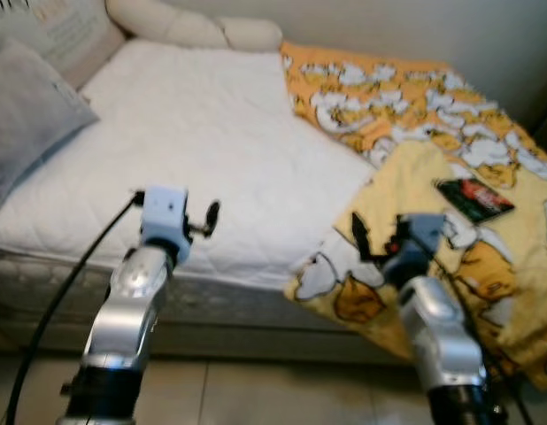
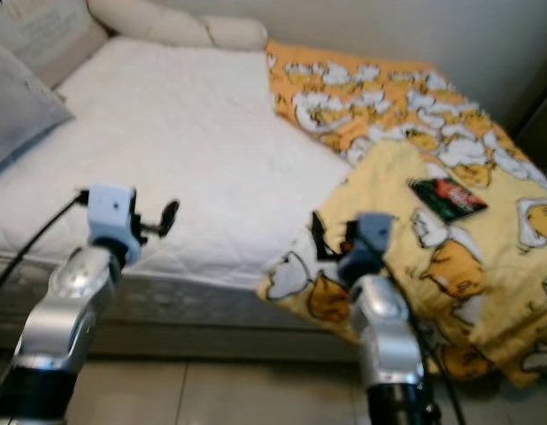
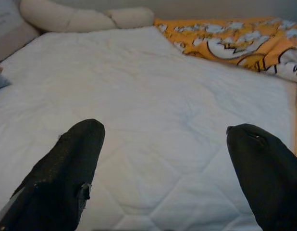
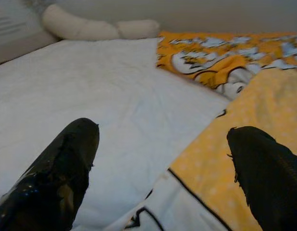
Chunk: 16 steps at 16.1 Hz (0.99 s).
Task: Clean up the room
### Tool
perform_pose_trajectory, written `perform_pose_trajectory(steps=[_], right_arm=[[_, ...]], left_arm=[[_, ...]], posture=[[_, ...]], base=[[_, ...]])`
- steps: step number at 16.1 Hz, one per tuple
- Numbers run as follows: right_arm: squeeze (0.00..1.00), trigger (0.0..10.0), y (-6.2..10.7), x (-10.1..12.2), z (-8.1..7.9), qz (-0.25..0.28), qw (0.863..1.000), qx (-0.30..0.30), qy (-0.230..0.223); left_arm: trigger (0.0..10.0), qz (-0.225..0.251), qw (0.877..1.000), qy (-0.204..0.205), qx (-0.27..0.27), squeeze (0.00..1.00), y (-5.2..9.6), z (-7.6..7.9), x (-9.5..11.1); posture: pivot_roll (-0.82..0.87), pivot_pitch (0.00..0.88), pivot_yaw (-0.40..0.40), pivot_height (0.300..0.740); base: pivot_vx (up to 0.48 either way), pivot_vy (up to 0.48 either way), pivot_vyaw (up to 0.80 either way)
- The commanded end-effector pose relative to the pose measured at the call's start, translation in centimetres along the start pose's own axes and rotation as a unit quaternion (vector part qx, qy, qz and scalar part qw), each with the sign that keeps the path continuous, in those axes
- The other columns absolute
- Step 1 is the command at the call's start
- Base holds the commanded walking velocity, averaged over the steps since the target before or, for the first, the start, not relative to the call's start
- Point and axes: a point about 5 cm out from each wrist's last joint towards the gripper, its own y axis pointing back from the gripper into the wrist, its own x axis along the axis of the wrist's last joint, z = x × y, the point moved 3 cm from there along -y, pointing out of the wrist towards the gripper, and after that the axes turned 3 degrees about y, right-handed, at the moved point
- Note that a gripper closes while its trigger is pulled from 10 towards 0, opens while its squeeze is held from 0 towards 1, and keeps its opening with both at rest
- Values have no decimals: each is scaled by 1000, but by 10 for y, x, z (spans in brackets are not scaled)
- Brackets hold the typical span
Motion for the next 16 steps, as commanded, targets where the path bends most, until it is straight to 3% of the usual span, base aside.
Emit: perform_pose_trajectory(steps=[1, 13, 16], right_arm=[[1000, 10000, -2, 5, 4, 5, 1000, -2, 14], [1000, 10000, -4, 0, 8, -8, 1000, -9, 17], [1000, 10000, -5, -2, 7, -16, 1000, -10, 10]], left_arm=[[10000, 10, 1000, 0, -4, 1000, -3, 4, 6], [10000, 9, 1000, 8, -2, 1000, -6, 6, 4], [10000, 10, 1000, 23, 16, 1000, -8, 1, 4]], posture=[[105, 0, -64, 740], [101, 0, -60, 740], [102, 0, -61, 740]], base=[[0, -416, 0], [0, -415, 0], [0, 0, 0]])
